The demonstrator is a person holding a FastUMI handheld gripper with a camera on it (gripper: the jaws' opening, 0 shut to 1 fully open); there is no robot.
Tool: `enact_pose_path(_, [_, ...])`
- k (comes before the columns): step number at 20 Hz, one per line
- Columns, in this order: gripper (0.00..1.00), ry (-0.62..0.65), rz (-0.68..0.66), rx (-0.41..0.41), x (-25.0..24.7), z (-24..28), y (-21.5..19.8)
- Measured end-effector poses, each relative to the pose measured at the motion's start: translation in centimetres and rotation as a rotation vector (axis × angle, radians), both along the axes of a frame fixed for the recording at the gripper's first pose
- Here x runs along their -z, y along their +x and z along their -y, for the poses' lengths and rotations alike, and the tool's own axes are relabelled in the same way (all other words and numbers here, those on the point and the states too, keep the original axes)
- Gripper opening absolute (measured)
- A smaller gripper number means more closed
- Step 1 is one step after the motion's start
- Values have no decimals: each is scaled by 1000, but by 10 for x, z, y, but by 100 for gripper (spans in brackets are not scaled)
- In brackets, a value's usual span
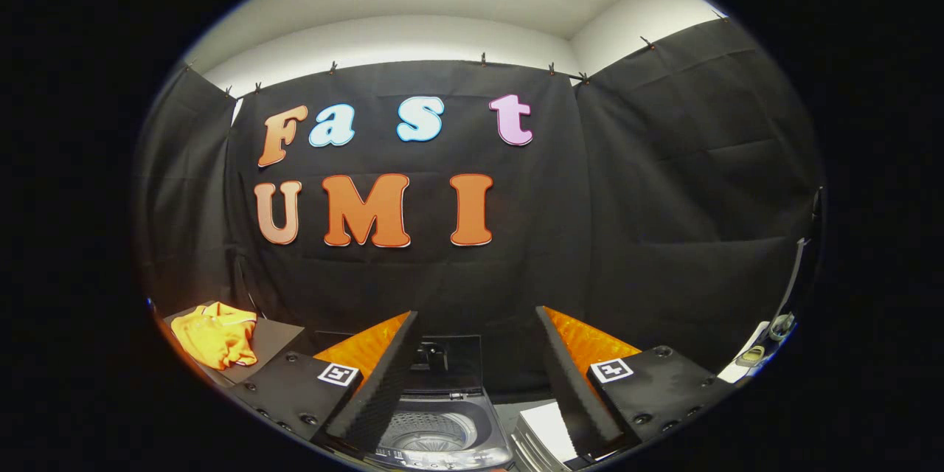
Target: Put the clothes into the washing machine and then close the washing machine lid.
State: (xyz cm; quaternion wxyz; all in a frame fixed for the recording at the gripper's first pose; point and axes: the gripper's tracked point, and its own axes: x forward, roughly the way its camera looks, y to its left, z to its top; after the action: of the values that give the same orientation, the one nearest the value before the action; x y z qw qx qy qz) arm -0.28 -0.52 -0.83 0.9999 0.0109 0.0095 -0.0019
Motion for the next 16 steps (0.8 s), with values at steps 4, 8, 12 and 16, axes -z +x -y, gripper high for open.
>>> enact_pose_path(4, [98,0,2,1,-1,0,-1])
enact_pose_path(8, [98,5,8,-1,-3,0,-3])
enact_pose_path(12, [98,12,5,-3,-2,-1,-5])
enact_pose_path(16, [98,16,5,-7,-3,-4,-8])
